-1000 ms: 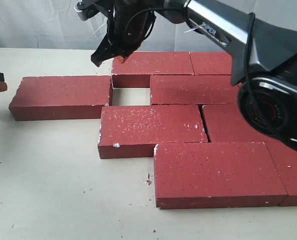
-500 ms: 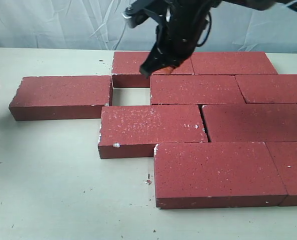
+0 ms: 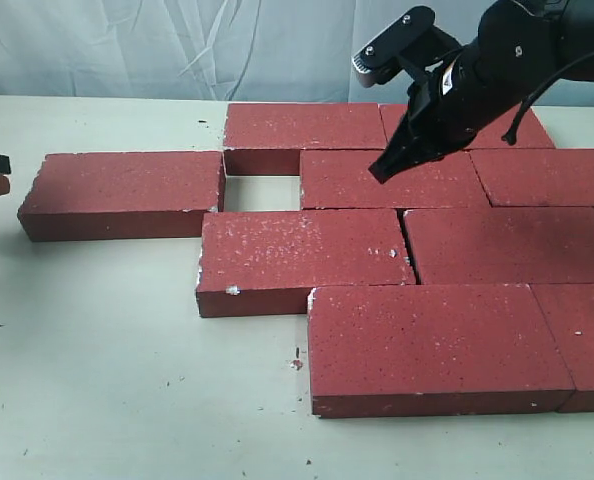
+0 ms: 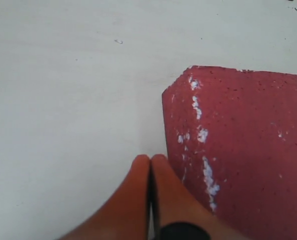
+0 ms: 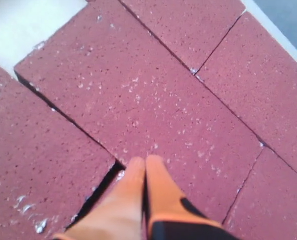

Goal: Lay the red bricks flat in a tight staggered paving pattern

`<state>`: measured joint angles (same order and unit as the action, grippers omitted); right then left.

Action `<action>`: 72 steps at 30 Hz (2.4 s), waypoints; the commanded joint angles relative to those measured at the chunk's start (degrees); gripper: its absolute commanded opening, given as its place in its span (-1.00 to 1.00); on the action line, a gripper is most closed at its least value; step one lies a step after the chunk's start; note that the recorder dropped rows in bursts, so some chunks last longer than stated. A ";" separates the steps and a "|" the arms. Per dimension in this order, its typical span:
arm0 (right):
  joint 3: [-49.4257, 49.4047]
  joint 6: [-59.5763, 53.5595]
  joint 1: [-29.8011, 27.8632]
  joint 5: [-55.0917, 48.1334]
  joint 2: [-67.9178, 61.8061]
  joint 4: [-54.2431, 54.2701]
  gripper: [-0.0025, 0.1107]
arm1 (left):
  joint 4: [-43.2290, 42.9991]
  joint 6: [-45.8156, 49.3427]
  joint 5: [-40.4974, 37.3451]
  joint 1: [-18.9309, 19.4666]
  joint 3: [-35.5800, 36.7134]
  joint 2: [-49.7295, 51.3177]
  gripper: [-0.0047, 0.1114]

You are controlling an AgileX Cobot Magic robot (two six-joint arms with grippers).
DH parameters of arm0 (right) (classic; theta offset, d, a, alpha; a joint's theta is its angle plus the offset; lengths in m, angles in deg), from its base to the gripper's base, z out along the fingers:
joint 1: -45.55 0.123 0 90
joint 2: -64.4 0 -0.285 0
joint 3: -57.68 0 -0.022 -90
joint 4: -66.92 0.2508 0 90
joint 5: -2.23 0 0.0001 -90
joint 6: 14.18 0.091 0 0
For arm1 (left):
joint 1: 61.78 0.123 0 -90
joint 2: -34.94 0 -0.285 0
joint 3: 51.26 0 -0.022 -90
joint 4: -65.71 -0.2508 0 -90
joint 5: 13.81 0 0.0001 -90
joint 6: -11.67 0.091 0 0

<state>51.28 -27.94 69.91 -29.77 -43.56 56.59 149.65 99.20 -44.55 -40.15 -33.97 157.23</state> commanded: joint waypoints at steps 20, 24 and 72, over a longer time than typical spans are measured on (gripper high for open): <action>-0.24 0.50 -0.31 5.87 0.54 4.38 -0.97 | 0.00 1.58 6.76 -15.96 -0.99 0.18 -0.92; -0.24 0.50 -0.31 6.15 0.54 4.37 -0.97 | 0.00 1.58 6.90 -18.39 -1.95 0.18 -0.92; 7.40 -1.83 0.03 -10.06 0.54 4.73 -0.97 | -3.80 -7.08 10.53 -28.61 -8.25 -15.62 -0.92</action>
<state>55.53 -29.35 71.33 -29.09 -43.47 64.19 156.71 101.93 -43.47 -67.90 -41.49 142.53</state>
